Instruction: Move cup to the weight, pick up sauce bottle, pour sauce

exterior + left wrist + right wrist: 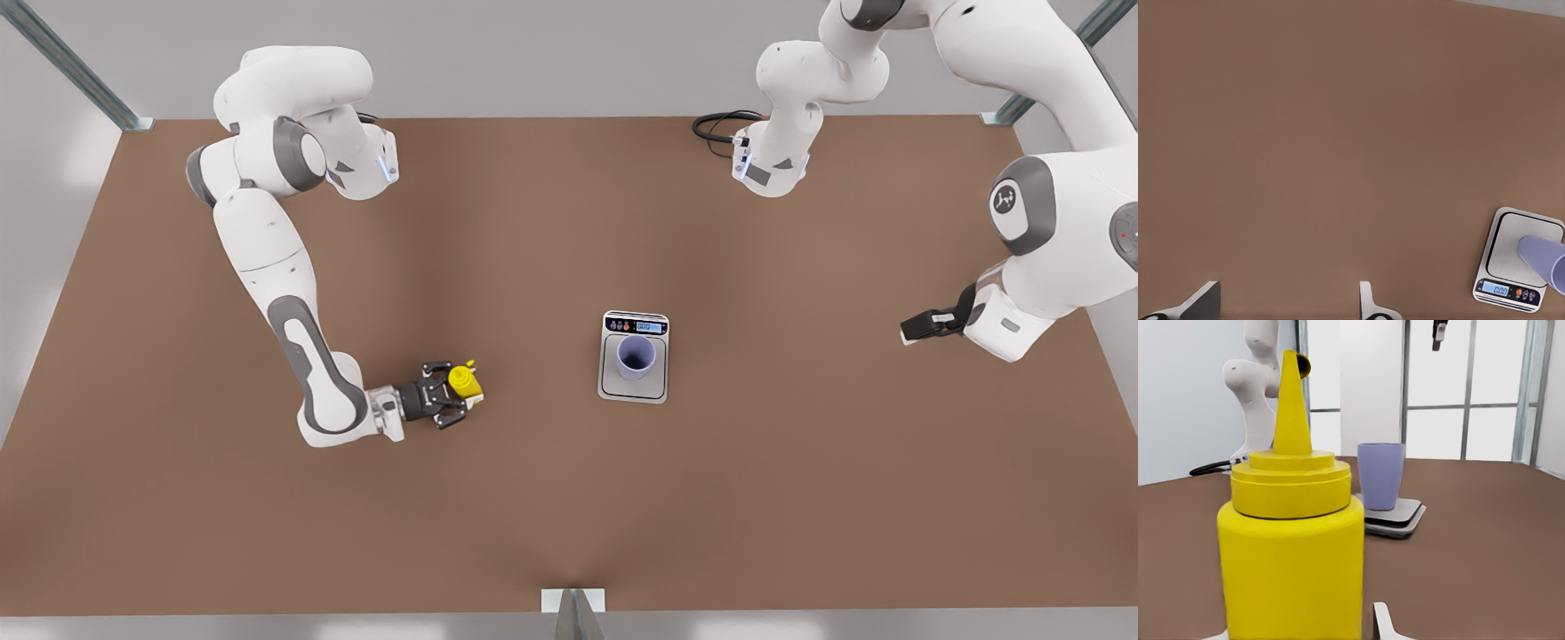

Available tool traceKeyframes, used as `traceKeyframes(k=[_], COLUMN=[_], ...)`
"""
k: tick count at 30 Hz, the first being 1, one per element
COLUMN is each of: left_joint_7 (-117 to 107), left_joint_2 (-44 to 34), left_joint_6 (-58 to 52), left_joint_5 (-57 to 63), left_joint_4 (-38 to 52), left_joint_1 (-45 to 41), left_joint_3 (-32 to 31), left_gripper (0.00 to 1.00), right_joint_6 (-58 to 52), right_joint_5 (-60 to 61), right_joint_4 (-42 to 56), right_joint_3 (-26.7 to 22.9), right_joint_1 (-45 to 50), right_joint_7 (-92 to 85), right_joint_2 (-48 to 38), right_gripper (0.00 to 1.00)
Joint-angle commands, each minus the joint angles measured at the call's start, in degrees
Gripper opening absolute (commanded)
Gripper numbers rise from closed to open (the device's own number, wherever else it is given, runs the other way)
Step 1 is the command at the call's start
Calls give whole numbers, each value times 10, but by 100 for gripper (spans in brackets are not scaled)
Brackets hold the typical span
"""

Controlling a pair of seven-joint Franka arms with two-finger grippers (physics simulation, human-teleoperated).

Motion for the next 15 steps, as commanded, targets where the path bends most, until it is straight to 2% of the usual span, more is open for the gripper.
traceKeyframes(k=[1,2,4,5,15], left_joint_7=[0,0,-1,-1,-1], left_joint_2=[1,1,1,0,-1], left_joint_6=[2,3,2,-2,-2], left_joint_5=[0,0,0,0,0], left_joint_4=[-1,0,0,0,-1], left_joint_1=[0,0,0,0,0], left_joint_3=[0,0,1,0,0], left_gripper=[100,100,100,100,100], right_joint_6=[0,0,0,0,-1], right_joint_5=[1,1,4,4,-3], right_joint_4=[-1,-1,0,0,0], right_joint_3=[-1,0,0,0,-1], right_joint_1=[0,1,2,1,-5], right_joint_7=[0,0,0,0,0], right_joint_2=[0,0,0,0,-2], right_gripper=[75,75,82,100,100])
